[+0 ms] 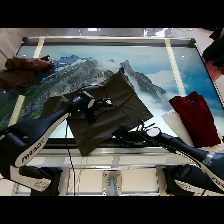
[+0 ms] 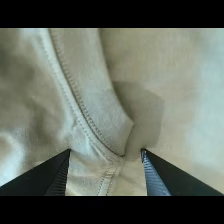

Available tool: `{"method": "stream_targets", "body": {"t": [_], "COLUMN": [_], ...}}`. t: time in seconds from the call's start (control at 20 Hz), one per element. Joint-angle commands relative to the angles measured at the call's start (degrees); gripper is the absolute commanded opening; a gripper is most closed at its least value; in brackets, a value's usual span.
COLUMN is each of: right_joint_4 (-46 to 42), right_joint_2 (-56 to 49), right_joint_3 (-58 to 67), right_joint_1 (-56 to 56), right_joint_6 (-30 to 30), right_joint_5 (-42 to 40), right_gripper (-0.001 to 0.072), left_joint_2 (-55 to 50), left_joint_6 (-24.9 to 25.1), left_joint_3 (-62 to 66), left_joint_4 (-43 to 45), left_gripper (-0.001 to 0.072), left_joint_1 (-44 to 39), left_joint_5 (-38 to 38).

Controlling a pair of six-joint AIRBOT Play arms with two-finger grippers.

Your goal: Fold the shirts.

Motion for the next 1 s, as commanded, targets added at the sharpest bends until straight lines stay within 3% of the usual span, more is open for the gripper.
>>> {"method": "stream_targets", "body": {"t": [0.0, 0.1, 0.15, 0.2, 0.25, 0.3, 0.55, 0.6, 0.7, 0.75, 0.8, 0.9, 0.95], "right_joint_4": [0.52, 0.57, 0.63, 0.74, 0.76, 0.74, 0.66, 0.59, 0.55, 0.55, 0.5, 0.39, 0.02], "right_joint_2": [-7.63, -10.27, -11.06, -11.39, -11.43, -11.43, -11.43, -11.43, -11.43, -11.43, -11.43, -11.43, -11.43], "right_joint_3": [6.8, 8.87, 9.25, 9.38, 9.38, 9.4, 9.51, 9.51, 9.51, 9.51, 9.49, 9.49, 9.49], "right_joint_1": [1.7, 1.7, 1.7, 1.7, 1.7, 1.7, 1.7, 1.7, 1.7, 1.7, 1.68, 1.66, 1.66], "right_joint_6": [-2.4, -2.38, -2.36, -2.36, -2.36, -2.36, -2.45, -2.49, -2.49, -2.47, -2.47, -2.49, -2.51], "right_joint_5": [-1.09, -0.07, 0.15, 0.13, -0.09, -0.35, -2.27, -2.95, -5.18, -6.4, -6.6, -5.53, -5.07], "right_gripper": [0.0441, 0.0441, 0.0402, 0.0276, 0.0169, 0.0138, 0.012, 0.0021, 0.0012, 0.0012, 0.0011, 0.0018, 0.0142], "left_joint_2": [-1.88, -2.99, -3.37, -3.54, -3.52, -3.45, -2.8, -2.43, -1.51, -0.83, -0.13, 1.25, 1.79], "left_joint_6": [0.02, 0.0, -0.02, 0.0, -0.02, 0.0, -0.04, -0.04, -0.04, -0.04, -0.04, -0.04, -0.04], "left_joint_3": [-0.04, -0.04, -0.04, -0.04, -0.04, -0.04, -0.04, -0.04, -0.02, -0.04, -0.02, -0.02, -0.04], "left_joint_4": [-0.09, -0.15, -0.15, -0.26, -0.26, -0.26, -0.28, -0.28, -0.28, -0.28, -0.28, -0.28, -0.31], "left_gripper": [0.0476, 0.0466, 0.0436, 0.0259, 0.0144, 0.0113, 0.0113, 0.0113, 0.0105, 0.0034, 0.0015, 0.0015, 0.0015], "left_joint_1": [0.02, 0.02, 0.02, 0.02, 0.02, 0.02, 0.0, 0.0, 0.0, 0.0, 0.0, 0.0, 0.0], "left_joint_5": [1.25, 1.25, 1.44, 1.51, 1.75, 1.95, 1.75, 1.38, 0.26, -0.37, -0.76, -0.98, -1.01]}}
